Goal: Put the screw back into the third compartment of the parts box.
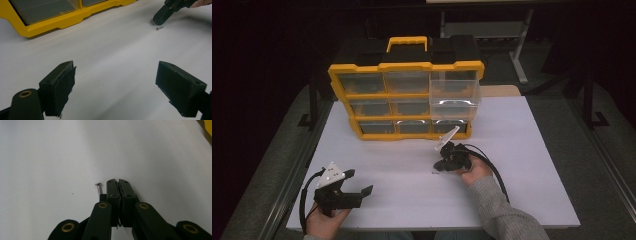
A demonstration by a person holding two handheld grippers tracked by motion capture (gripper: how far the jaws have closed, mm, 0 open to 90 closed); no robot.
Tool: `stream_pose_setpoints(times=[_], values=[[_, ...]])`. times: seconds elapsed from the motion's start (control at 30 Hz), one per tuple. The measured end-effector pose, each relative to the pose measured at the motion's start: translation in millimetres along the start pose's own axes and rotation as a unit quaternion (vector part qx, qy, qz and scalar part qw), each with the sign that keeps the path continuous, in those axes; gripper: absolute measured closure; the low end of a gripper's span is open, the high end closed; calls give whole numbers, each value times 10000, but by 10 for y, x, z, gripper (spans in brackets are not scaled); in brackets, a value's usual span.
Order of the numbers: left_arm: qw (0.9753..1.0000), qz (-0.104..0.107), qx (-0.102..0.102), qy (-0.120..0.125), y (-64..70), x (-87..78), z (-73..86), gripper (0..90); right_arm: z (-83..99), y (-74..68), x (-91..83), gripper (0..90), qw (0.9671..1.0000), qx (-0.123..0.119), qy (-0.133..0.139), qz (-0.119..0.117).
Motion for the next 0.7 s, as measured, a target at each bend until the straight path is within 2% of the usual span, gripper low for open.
stream_pose_setpoints(times=[0.2,0.37,0.7], values=[[10000,1,-56,41,3,-3,-3,156,-22,-34,-9,870,9999,-33,72,-77],[10000,3,-61,46,6,-4,-5,156,-34,-68,-55,870,9999,-43,99,-53],[10000,-5,-52,48,11,-6,-7,155,-67,-274,-211,870,9994,-134,140,-285]])
Point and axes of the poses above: each handheld gripper's, and its own axes: x roughly forward along the jaws, z roughly out of its underside, y roughly to its right, the point moved 6 cm from there along x, roughly forward along the jaws, and after that the axes turned 6 degrees about -y, right-handed, at the moved point
